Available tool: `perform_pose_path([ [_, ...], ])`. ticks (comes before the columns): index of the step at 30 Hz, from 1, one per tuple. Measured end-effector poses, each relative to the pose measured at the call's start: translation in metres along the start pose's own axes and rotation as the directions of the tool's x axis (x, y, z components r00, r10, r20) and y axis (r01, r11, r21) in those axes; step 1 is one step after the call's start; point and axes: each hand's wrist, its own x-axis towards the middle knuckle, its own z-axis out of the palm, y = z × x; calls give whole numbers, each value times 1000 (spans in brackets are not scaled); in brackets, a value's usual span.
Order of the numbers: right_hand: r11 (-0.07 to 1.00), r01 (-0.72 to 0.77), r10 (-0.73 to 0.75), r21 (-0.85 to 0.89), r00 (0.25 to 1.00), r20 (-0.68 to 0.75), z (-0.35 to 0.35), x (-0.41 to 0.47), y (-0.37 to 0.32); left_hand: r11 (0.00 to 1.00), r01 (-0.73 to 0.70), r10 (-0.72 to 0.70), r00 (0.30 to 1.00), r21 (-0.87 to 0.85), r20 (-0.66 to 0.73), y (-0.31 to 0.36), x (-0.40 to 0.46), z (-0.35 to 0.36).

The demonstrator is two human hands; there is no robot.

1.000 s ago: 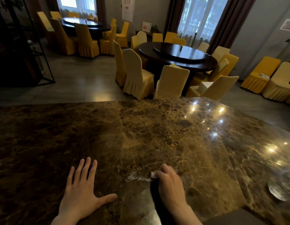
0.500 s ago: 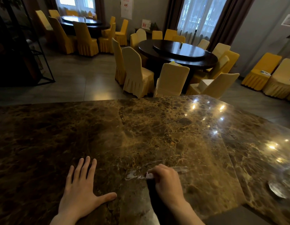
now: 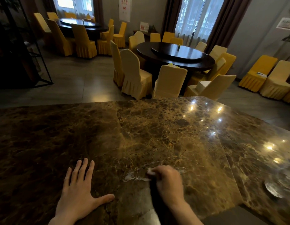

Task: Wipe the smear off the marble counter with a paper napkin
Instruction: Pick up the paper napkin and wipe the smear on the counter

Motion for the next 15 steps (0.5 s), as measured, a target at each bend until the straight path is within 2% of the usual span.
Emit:
perform_pose_path([
  [3,966,-255,241,-37,945,-219,-30,14,49,1000,4,-4,1000,12,9,1,-1,0],
  [5,934,-349,321,-80,915,-244,-43,16,67,1000,5,-5,1000,21,11,0,0,-1],
  [7,923,-359,322,-135,917,-235,-37,11,58,1000,-9,9,1000,18,16,3,2,-3],
  [10,969,-225,204,-102,962,-184,-11,5,15,1000,-17,17,1000,13,24,6,3,-2],
  [13,999,-27,26,-46,1000,-15,12,1,-27,1000,-8,7,1000,17,20,4,3,-2],
  [15,994,90,-84,-55,990,111,17,-2,-33,1000,2,-2,1000,20,21,2,2,-3],
])
